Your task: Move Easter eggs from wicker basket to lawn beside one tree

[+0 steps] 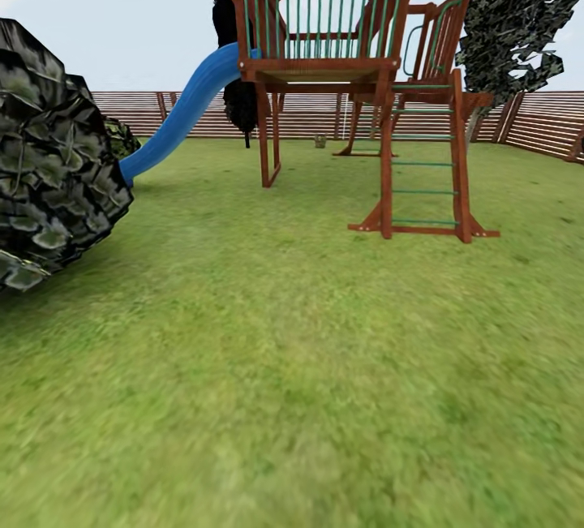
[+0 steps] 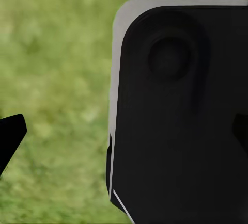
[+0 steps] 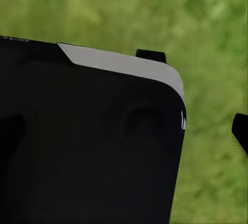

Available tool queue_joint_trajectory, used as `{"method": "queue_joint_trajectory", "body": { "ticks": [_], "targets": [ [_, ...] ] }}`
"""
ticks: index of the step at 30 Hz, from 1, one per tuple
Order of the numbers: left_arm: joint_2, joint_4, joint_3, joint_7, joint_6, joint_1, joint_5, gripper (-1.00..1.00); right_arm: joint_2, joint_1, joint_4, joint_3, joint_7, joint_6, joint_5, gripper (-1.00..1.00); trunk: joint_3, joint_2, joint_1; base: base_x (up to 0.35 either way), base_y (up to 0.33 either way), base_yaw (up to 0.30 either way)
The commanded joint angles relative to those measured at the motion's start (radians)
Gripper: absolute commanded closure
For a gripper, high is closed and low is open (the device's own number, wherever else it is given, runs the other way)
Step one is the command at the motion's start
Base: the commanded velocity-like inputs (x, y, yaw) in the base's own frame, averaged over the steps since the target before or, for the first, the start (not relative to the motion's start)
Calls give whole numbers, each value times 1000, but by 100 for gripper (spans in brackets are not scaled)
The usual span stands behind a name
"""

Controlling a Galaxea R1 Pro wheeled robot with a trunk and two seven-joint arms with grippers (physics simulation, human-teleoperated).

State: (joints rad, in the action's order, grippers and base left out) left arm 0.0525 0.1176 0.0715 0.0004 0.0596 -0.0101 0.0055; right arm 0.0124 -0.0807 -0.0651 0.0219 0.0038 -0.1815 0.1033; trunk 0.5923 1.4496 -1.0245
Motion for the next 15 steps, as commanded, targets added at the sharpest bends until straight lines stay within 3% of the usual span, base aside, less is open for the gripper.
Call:
{"method": "queue_joint_trajectory", "body": {
  "ticks": [1,15],
  "targets": [
    [0,-1,7,0,3,-1,1,-100,0,-1,1,1,-1,-3,7,-100,1,0,-1,328,78,0],
    [0,-1,7,0,3,-1,1,-100,0,-1,1,1,-1,-3,7,-100,1,0,-1,328,78,0]
  ]
}}
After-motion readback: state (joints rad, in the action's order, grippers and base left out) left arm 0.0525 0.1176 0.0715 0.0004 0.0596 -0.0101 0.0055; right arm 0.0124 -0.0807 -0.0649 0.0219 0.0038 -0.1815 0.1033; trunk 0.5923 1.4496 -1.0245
